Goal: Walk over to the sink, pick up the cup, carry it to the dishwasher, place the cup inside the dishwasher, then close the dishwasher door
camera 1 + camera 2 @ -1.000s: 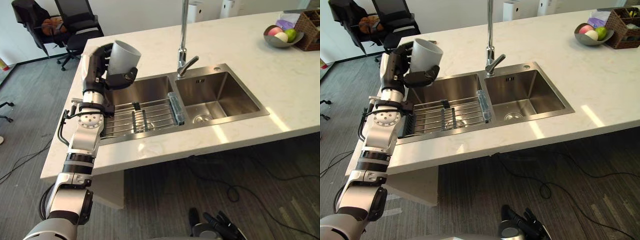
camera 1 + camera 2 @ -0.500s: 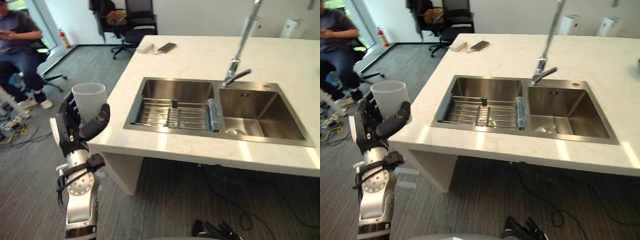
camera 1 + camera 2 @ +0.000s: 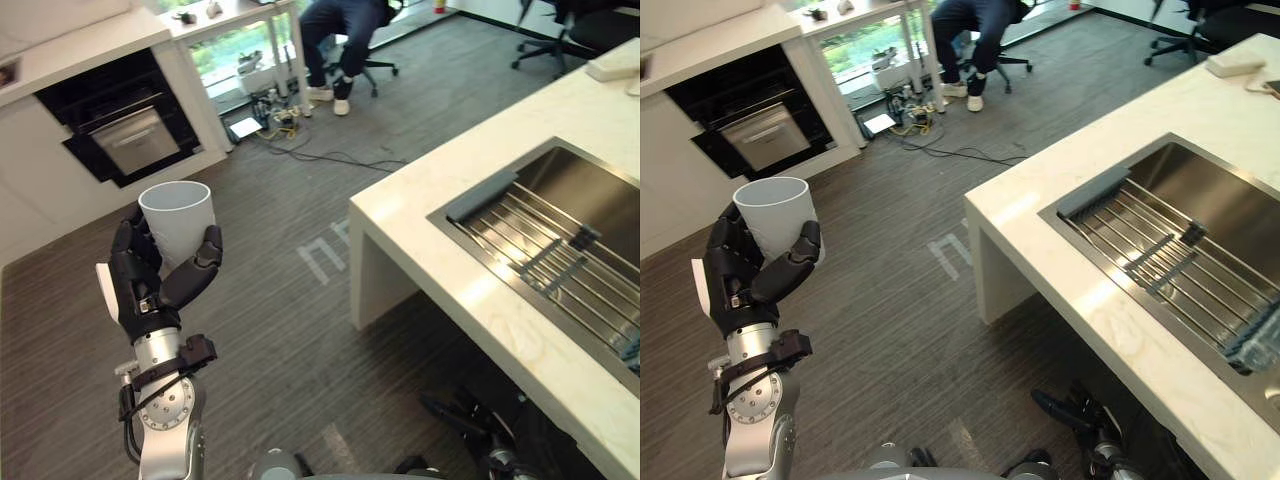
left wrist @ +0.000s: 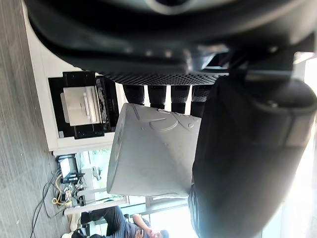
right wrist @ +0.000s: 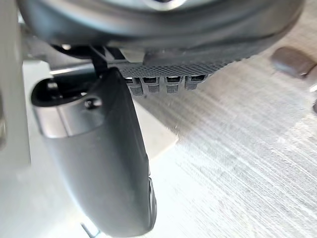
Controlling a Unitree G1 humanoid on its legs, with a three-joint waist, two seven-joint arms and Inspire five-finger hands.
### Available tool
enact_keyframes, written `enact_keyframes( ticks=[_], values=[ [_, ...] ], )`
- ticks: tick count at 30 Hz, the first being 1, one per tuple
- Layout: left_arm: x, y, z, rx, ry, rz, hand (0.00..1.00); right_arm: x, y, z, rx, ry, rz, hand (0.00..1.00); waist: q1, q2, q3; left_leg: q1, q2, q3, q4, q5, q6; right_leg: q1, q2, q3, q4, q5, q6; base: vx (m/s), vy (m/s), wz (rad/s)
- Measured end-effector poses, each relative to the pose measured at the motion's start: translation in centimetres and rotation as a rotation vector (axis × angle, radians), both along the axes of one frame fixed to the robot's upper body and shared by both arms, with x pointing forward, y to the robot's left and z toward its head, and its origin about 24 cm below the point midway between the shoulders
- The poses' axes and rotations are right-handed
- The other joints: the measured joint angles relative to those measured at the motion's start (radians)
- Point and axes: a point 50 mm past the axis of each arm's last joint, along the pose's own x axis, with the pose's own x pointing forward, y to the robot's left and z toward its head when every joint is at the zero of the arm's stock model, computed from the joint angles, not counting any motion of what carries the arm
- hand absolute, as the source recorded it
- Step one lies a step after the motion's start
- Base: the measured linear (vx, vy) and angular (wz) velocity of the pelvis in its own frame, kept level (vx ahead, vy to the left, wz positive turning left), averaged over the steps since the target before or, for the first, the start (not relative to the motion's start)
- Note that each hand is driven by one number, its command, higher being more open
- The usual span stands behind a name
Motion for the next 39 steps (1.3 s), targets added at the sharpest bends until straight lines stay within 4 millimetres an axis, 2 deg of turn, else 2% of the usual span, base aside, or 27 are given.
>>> enact_keyframes(
  ticks=[1, 2, 4, 5, 6, 7, 8, 9, 10, 11, 12, 13, 16, 17, 18, 19, 20, 21, 22, 23, 24, 25, 30, 34, 36, 39],
  values=[
    [0.0, -0.2, -0.1, 0.004, 0.008, -0.020, 0.00, 0.4, 0.6, -0.1, 0.012, -0.003, 0.004, 1.00, 0.005, -0.011, 0.007, 0.030, -0.040, -0.001, -0.090, 0.043, -0.013, 0.001, -0.033, -0.020, 0.023, -0.006, 0.002, -0.18, 0.170, 0.64],
    [-0.1, -0.5, -0.4, -0.001, 0.021, -0.044, 0.00, 0.6, 0.9, -0.2, 0.015, -0.003, 0.019, 1.00, -0.001, -0.013, 0.008, 0.037, -0.073, -0.014, -0.152, 0.077, -0.010, 0.005, -0.054, -0.046, 0.035, -0.001, 0.009, -0.18, 0.158, 0.60],
    [0.0, -1.1, -0.5, 0.001, 0.032, -0.092, 0.00, 0.4, 1.4, -0.4, 0.026, 0.017, 0.030, 1.00, -0.006, -0.012, 0.007, 0.028, -0.117, -0.061, -0.205, 0.106, 0.006, 0.011, -0.088, -0.083, 0.053, 0.015, 0.023, -0.17, 0.159, 0.79],
    [0.1, -1.5, -0.6, 0.000, 0.035, -0.120, 0.00, -0.3, 1.8, -0.8, 0.041, 0.044, 0.030, 1.00, -0.005, -0.012, 0.008, 0.006, -0.139, -0.095, -0.205, 0.107, 0.019, 0.015, -0.112, -0.103, 0.070, 0.028, 0.020, -0.13, 0.154, 0.90],
    [0.2, -1.9, -0.7, -0.003, 0.041, -0.136, 0.00, -0.7, 2.0, -0.9, 0.048, 0.056, 0.027, 1.00, -0.005, -0.012, 0.008, 0.001, -0.150, -0.117, -0.205, 0.107, 0.022, 0.014, -0.131, -0.082, 0.091, 0.032, 0.011, -0.09, 0.156, 1.08],
    [0.3, -2.7, -1.0, -0.019, 0.057, -0.182, 0.00, -2.0, 2.3, -1.4, 0.066, 0.091, 0.007, 1.00, -0.009, -0.009, 0.008, -0.006, -0.175, -0.176, -0.203, 0.108, 0.050, -0.002, -0.169, 0.049, 0.160, 0.033, -0.050, -0.05, 0.140, 1.07],
    [0.4, -3.3, -1.1, -0.024, 0.064, -0.210, 0.00, -2.3, 2.1, -1.3, 0.059, 0.072, -0.027, 1.00, -0.012, -0.011, 0.008, -0.011, -0.188, -0.215, -0.199, 0.109, 0.073, -0.019, -0.182, 0.147, 0.199, 0.036, -0.093, -0.04, 0.202, 1.85],
    [0.8, -4.4, -1.5, -0.019, 0.081, -0.272, 0.00, -3.1, 1.8, -1.2, 0.070, 0.057, -0.088, 1.00, -0.041, 0.006, -0.007, -0.034, -0.197, -0.318, -0.189, 0.117, 0.100, -0.073, -0.151, 0.422, 0.252, -0.021, -0.113, -0.05, 0.128, 2.54],
    [1.7, -5.4, -1.9, -0.007, 0.092, -0.340, 0.00, -4.5, 2.2, -1.5, 0.090, 0.068, -0.140, 1.00, -0.069, -0.001, -0.009, -0.068, -0.206, -0.436, -0.174, 0.127, 0.114, -0.079, -0.040, 0.684, 0.226, -0.130, -0.041, -0.06, 0.075, 2.78],
    [2.2, -5.8, -2.2, -0.002, 0.100, -0.372, 0.00, -5.2, 2.5, -1.7, 0.102, 0.078, -0.156, 1.00, -0.078, -0.009, -0.007, -0.075, -0.218, -0.486, -0.177, 0.134, 0.122, -0.079, 0.008, 0.789, 0.219, -0.161, -0.026, -0.04, -0.053, 2.74],
    [2.8, -6.4, -3.0, -0.004, 0.132, -0.406, 0.00, -6.5, 3.4, -2.1, 0.142, 0.104, -0.189, 1.00, -0.083, -0.033, -0.002, -0.075, -0.244, -0.544, -0.181, 0.143, 0.132, -0.080, 0.075, 0.950, 0.211, -0.199, 0.009, 0.01, -0.081, 2.14],
    [2.8, -6.4, -3.9, -0.019, 0.171, -0.407, 0.00, -7.9, 4.6, -2.6, 0.184, 0.133, -0.231, 1.00, -0.082, -0.054, -0.007, -0.070, -0.263, -0.551, -0.186, 0.142, 0.139, -0.085, 0.109, 1.025, 0.194, -0.216, 0.039, 0.04, -0.086, 1.80],
    [2.4, -5.4, -5.1, -0.043, 0.226, -0.363, 0.00, -8.1, 5.0, -2.7, 0.204, 0.138, -0.215, 1.00, -0.078, -0.057, -0.006, -0.040, -0.269, -0.547, -0.204, 0.124, 0.168, -0.140, 0.158, 1.028, 0.139, -0.220, 0.047, 0.06, -0.076, 0.73],
    [2.8, -5.4, -4.6, -0.041, 0.201, -0.366, 0.00, -7.6, 6.0, -2.6, 0.222, 0.113, -0.176, 1.00, -0.101, -0.107, -0.008, -0.106, -0.262, -0.406, 0.034, 0.004, 0.168, -0.171, 0.142, 1.027, 0.123, -0.187, 0.045, 0.11, -0.093, 0.49],
    [2.8, -6.1, -4.1, -0.053, 0.178, -0.398, 0.00, -7.6, 6.0, -2.6, 0.225, 0.123, -0.152, 1.00, -0.074, -0.120, 0.004, -0.113, -0.225, -0.369, 0.162, -0.113, 0.138, -0.173, 0.156, 1.048, 0.215, -0.185, 0.054, 0.12, -0.069, 0.38],
    [2.8, -6.4, -4.2, -0.062, 0.180, -0.407, 0.00, -7.6, 6.1, -2.6, 0.229, 0.124, -0.145, 1.00, -0.068, -0.118, 0.001, -0.109, -0.212, -0.373, 0.184, -0.127, 0.131, -0.174, 0.168, 1.056, 0.245, -0.191, 0.048, 0.16, -0.118, 0.13],
    [2.8, -7.0, -4.0, -0.059, 0.172, -0.434, 0.00, -7.1, 6.0, -2.4, 0.233, 0.103, -0.129, 1.00, -0.078, -0.100, -0.006, -0.117, -0.183, -0.407, 0.216, -0.149, 0.121, -0.183, 0.202, 1.072, 0.263, -0.209, 0.028, 0.13, -0.093, 0.49],
    [2.9, -7.5, -3.3, -0.045, 0.142, -0.473, 0.00, -6.7, 6.0, -2.3, 0.229, 0.086, -0.113, 1.00, -0.088, -0.096, -0.012, -0.135, -0.163, -0.442, 0.239, -0.169, 0.108, -0.201, 0.232, 1.081, 0.240, -0.210, 0.023, 0.13, -0.109, 0.69],
    [2.9, -7.8, -2.8, -0.039, 0.122, -0.497, 0.00, -6.6, 6.1, -2.2, 0.231, 0.081, -0.112, 1.00, -0.088, -0.104, -0.015, -0.144, -0.160, -0.456, 0.252, -0.179, 0.097, -0.206, 0.231, 1.072, 0.215, -0.205, 0.021, 0.13, -0.155, 0.63],
    [2.9, -8.2, -2.1, -0.032, 0.091, -0.523, 0.00, -6.6, 6.3, -2.2, 0.237, 0.072, -0.118, 1.00, -0.084, -0.122, -0.022, -0.155, -0.160, -0.470, 0.284, -0.199, 0.081, -0.207, 0.216, 1.055, 0.181, -0.166, 0.024, 0.16, -0.219, 0.50],
    [2.7, -8.7, -1.7, -0.039, 0.071, -0.550, 0.00, -6.6, 6.3, -2.2, 0.238, 0.073, -0.126, 1.00, -0.084, -0.115, -0.028, -0.156, -0.139, -0.494, 0.333, -0.232, 0.057, -0.191, 0.227, 1.022, 0.202, -0.158, 0.017, 0.13, -0.191, 0.37],
    [2.0, -9.5, -2.0, -0.012, 0.067, -0.664, 0.00, -6.1, 7.3, -1.5, 0.263, -0.011, -0.139, 1.00, -0.082, -0.117, -0.134, -0.051, -0.105, -0.486, 0.248, -0.255, -0.007, -0.193, 0.239, 0.964, 0.147, -0.112, -0.007, 0.07, -0.097, 0.20],
    [2.0, -9.3, -1.9, -0.018, 0.064, -0.651, 0.00, -6.1, 7.3, -1.5, 0.264, -0.011, -0.137, 1.00, -0.085, -0.116, -0.134, -0.053, -0.099, -0.465, 0.253, -0.257, -0.007, -0.208, 0.249, 0.985, 0.143, -0.110, -0.006, 0.00, 0.001, -0.10],
    [2.3, -9.4, -1.7, -0.103, 0.041, -0.613, 0.00, -6.5, 7.6, -1.5, 0.265, -0.008, -0.141, 1.00, -0.108, -0.116, -0.137, -0.046, -0.085, -0.441, 0.240, -0.254, -0.007, -0.204, 0.259, 0.980, 0.108, -0.095, -0.010, -0.01, -0.006, -0.16],
    [2.4, -9.2, -1.5, -0.191, 0.016, -0.568, 0.00, -7.0, 7.6, -1.5, 0.262, 0.001, -0.144, 1.00, -0.107, -0.117, -0.142, -0.015, -0.080, -0.426, 0.205, -0.239, -0.018, -0.178, 0.240, 0.915, 0.078, -0.089, -0.012, 0.05, 0.002, -0.20],
    [2.6, -8.5, -1.3, -0.256, -0.017, -0.497, 0.00, -7.8, 7.8, -1.7, 0.260, 0.021, -0.139, 1.00, -0.112, -0.117, -0.147, 0.019, -0.078, -0.426, 0.143, -0.204, -0.031, -0.129, 0.246, 0.885, 0.001, -0.058, -0.016, 0.06, -0.039, 0.17]
  ],
)
